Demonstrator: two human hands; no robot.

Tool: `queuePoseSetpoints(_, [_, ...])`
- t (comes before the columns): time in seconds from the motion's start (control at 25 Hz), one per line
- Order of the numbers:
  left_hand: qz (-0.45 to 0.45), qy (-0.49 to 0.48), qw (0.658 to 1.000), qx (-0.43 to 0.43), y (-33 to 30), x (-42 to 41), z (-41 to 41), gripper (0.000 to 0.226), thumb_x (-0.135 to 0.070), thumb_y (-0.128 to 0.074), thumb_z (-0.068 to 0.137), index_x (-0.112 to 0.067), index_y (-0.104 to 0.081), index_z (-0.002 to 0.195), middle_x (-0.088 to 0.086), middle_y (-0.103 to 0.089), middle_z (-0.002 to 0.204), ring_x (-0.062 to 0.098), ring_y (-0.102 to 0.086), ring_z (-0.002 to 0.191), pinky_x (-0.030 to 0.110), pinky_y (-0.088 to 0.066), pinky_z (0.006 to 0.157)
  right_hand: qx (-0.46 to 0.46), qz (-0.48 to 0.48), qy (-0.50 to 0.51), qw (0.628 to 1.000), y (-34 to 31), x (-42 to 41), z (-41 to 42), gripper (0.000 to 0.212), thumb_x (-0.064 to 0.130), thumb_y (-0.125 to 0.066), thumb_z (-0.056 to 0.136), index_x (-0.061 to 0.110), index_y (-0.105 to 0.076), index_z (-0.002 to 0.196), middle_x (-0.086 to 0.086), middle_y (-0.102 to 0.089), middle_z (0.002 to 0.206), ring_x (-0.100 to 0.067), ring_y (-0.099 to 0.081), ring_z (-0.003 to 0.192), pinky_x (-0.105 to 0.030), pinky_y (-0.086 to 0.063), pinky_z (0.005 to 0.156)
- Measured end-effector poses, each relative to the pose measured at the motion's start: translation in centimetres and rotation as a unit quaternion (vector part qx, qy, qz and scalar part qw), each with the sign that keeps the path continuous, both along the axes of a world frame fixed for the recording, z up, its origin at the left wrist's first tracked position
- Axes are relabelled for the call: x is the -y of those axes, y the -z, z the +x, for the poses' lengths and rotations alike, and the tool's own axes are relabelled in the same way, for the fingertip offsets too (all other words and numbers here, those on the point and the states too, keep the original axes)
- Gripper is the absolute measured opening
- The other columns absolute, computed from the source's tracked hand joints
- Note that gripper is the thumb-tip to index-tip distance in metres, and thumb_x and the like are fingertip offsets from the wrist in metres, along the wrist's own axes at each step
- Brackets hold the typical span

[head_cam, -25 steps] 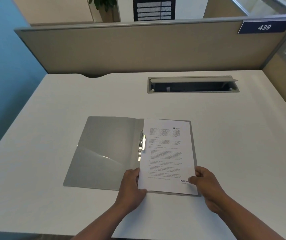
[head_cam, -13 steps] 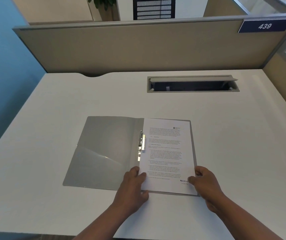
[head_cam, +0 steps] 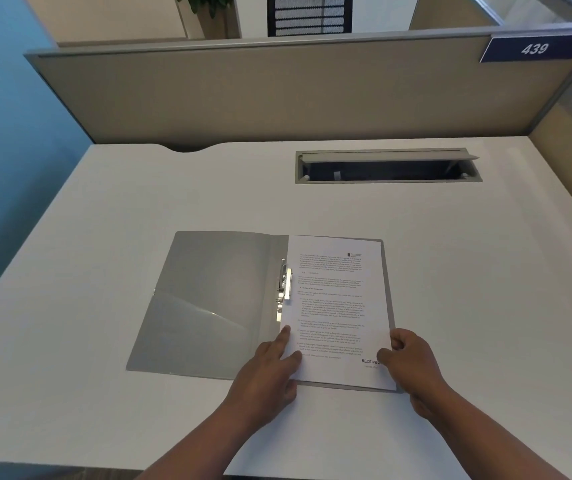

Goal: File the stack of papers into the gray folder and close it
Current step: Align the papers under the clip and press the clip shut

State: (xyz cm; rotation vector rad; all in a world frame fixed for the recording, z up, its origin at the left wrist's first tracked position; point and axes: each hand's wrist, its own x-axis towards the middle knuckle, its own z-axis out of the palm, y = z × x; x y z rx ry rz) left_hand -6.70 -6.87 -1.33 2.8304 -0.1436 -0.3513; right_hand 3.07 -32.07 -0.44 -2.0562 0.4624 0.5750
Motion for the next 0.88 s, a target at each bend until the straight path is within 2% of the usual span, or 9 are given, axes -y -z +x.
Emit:
queuePoseSetpoints(0.12, [0.001, 0.012, 1.000, 0.024, 0.5, -0.3, -0.1, 0.041, -0.036, -0.053, 0.097, -0.026, -0.051, 0.137, 0.002, -0.015, 0.168, 0.024, -0.036, 0.141, 0.035, -0.052, 0.099, -0.009, 0.003, 0.003, 1.000, 0.2, 0.0, 0.2, 0.026, 0.005, -0.068, 0.085, 0.012, -0.059, 0.108, -0.001, -0.070, 0.108, -0.017, -0.066, 0.086, -0.029, -0.053, 0.065])
queuePoseSetpoints(0.2, [-0.002, 0.014, 0.999, 0.040, 0.8, -0.2, -0.5, 0.041, -0.034, -0.056, 0.096, -0.022, -0.055, 0.136, 0.005, -0.027, 0.165, 0.026, -0.037, 0.143, 0.036, -0.052, 0.101, -0.004, 0.005, 0.005, 1.000, 0.1, -0.1, 0.1, 0.028, 0.005, -0.068, 0.084, 0.013, -0.059, 0.109, -0.001, -0.069, 0.109, -0.016, -0.066, 0.086, -0.028, -0.053, 0.065])
queuePoseSetpoints(0.36, [0.003, 0.031, 0.996, 0.084, 0.9, -0.1, -0.9, 0.032, -0.026, -0.079, 0.080, -0.016, -0.072, 0.109, 0.014, -0.061, 0.140, 0.032, -0.062, 0.121, 0.035, -0.061, 0.084, 0.017, 0.007, 0.010, 1.000, -0.3, -0.4, -0.1, 0.030, 0.006, -0.069, 0.081, 0.020, -0.058, 0.105, 0.003, -0.069, 0.106, -0.014, -0.066, 0.087, -0.026, -0.052, 0.064])
queuePoseSetpoints(0.48, [-0.021, 0.028, 0.995, 0.095, 1.0, -0.4, -0.9, 0.022, -0.029, -0.072, 0.087, -0.018, -0.073, 0.105, 0.012, -0.057, 0.144, 0.030, -0.056, 0.128, 0.034, -0.058, 0.090, 0.022, 0.015, -0.003, 1.000, -0.4, -0.5, -0.2, 0.035, 0.003, -0.069, 0.082, 0.018, -0.060, 0.112, 0.003, -0.069, 0.108, -0.014, -0.066, 0.090, -0.020, -0.048, 0.062])
queuePoseSetpoints(0.64, [-0.039, 0.014, 0.995, 0.085, 1.0, -1.0, -0.8, 0.021, -0.033, -0.062, 0.095, -0.017, -0.073, 0.102, 0.009, -0.048, 0.153, 0.027, -0.046, 0.138, 0.032, -0.051, 0.100, 0.016, 0.019, 0.004, 1.000, -0.3, -0.3, -0.2, 0.036, 0.002, -0.070, 0.084, 0.018, -0.057, 0.113, 0.000, -0.068, 0.111, -0.017, -0.066, 0.091, -0.020, -0.049, 0.063])
queuePoseSetpoints(0.8, [-0.032, 0.029, 0.996, 0.083, 0.6, -1.0, -0.8, 0.020, -0.034, -0.062, 0.095, -0.018, -0.074, 0.100, 0.008, -0.051, 0.151, 0.026, -0.047, 0.136, 0.031, -0.053, 0.096, 0.019, 0.013, 0.002, 1.000, -0.3, -0.4, -0.2, 0.035, 0.004, -0.071, 0.084, 0.019, -0.054, 0.110, 0.000, -0.066, 0.110, -0.015, -0.065, 0.088, -0.020, -0.050, 0.063])
queuePoseSetpoints(0.88, [-0.024, 0.044, 0.994, 0.102, 0.4, -1.2, -0.8, 0.014, -0.032, -0.071, 0.090, -0.019, -0.076, 0.094, 0.009, -0.060, 0.141, 0.028, -0.057, 0.128, 0.031, -0.057, 0.088, 0.024, 0.011, -0.002, 1.000, -0.4, -0.5, -0.2, 0.033, 0.005, -0.072, 0.085, 0.021, -0.053, 0.108, 0.000, -0.065, 0.109, -0.014, -0.063, 0.088, -0.020, -0.048, 0.062])
